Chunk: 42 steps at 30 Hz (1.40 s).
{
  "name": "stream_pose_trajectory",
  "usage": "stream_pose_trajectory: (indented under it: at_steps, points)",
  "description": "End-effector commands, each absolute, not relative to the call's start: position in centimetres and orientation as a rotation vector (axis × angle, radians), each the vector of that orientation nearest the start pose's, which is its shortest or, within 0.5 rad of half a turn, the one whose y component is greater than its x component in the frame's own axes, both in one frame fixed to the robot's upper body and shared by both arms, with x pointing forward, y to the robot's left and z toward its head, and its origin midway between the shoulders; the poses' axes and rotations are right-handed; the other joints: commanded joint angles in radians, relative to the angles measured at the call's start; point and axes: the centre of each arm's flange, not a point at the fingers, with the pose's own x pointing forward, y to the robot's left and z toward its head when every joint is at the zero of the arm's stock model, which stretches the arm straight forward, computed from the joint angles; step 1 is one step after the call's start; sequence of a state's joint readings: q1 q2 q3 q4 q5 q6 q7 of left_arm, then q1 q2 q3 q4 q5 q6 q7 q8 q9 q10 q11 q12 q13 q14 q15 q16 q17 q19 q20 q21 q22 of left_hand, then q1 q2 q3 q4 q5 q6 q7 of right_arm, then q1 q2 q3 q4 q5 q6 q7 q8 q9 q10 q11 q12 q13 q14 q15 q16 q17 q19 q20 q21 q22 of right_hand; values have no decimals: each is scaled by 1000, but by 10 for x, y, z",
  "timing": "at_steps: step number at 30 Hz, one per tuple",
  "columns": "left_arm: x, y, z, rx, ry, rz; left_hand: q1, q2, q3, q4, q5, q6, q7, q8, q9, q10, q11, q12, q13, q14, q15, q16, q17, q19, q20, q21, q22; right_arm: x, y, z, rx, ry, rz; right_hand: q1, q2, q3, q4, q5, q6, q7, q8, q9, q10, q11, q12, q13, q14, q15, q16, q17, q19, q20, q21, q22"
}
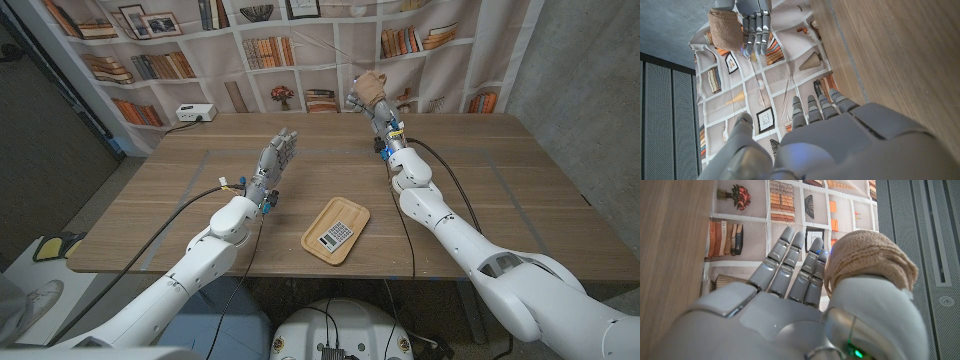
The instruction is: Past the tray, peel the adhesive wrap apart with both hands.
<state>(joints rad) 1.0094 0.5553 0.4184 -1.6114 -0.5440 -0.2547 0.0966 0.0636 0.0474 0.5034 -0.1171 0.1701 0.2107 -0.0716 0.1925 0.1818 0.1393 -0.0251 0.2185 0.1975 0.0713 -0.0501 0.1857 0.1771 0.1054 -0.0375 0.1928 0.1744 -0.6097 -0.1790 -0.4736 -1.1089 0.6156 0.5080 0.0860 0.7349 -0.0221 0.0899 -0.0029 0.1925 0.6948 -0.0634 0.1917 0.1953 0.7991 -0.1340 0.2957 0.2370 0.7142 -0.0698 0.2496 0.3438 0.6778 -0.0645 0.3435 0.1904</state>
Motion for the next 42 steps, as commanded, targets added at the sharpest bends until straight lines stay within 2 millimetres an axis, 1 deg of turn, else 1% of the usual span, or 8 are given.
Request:
stream_pose_trajectory:
  at_steps: [1,4,8,10,15,22,32,42]
  points:
    - [593,222,-51,24,-628,-283,-1,1,5,-1,5,10,-2,-3,2,8,2,0,5,4,3,-1,2,1,4,2,2,654,-139,69,190,-871,405,-15,-1,-5,3,8,-12,3,-5,0,-8,4,-8,0,-11,-147,-10,1,-3,7,-2,1]
    - [592,222,-52,23,-628,-283,-1,1,5,-1,5,10,-1,-3,2,9,3,0,5,4,5,-1,2,1,4,2,2,653,-139,69,183,-874,391,-9,4,-3,0,10,-5,2,-1,0,-1,3,-7,-2,-11,-150,-8,2,-4,8,-3,1]
    - [592,222,-53,21,-627,-283,-1,1,5,-1,4,10,-2,-3,2,8,4,-1,5,3,4,-1,2,1,4,2,2,652,-139,69,168,-879,379,38,37,18,-28,22,90,-20,34,-2,103,-16,21,-8,31,-157,14,14,17,4,0,1]
    - [592,222,-53,20,-627,-283,-1,1,5,-1,4,9,-2,-3,2,8,1,0,5,3,4,-1,2,1,4,2,2,651,-139,69,163,-877,379,41,43,20,-29,23,102,-23,36,-2,119,-20,25,-9,44,-158,19,16,20,3,0,1]
    - [591,222,-54,20,-627,-283,-1,1,5,-1,4,8,-2,-4,2,8,3,-1,5,3,4,-1,2,1,4,2,2,650,-139,68,119,-876,361,23,21,2,-30,16,27,6,2,-3,45,2,-15,-14,30,-148,4,11,12,13,-7,1]
    - [590,222,-55,18,-624,-285,-1,1,5,-1,4,9,-2,-3,2,8,4,-1,5,3,5,-1,2,1,4,2,2,648,-138,69,37,-883,338,-1,8,-21,-33,14,-83,28,-16,1,-46,26,-64,-15,-61,-130,-20,23,-13,28,-24,0]
    - [590,223,-56,15,-623,-288,-1,1,5,-1,4,10,-3,-3,2,9,2,0,5,3,5,-1,2,0,5,2,2,648,-137,68,-76,-854,320,-7,-8,-46,-52,24,-254,55,-15,0,-242,76,-119,-17,-219,-66,-52,14,-72,61,-66,-3]
    - [592,223,-54,19,-625,-298,-1,0,5,-1,4,10,-2,-3,2,8,1,0,5,2,4,-1,2,0,5,2,2,645,-136,70,-217,-863,284,-9,-10,-58,-64,34,-381,80,-15,-1,-389,108,-121,-20,-356,-13,-65,-6,-140,89,-111,-6]
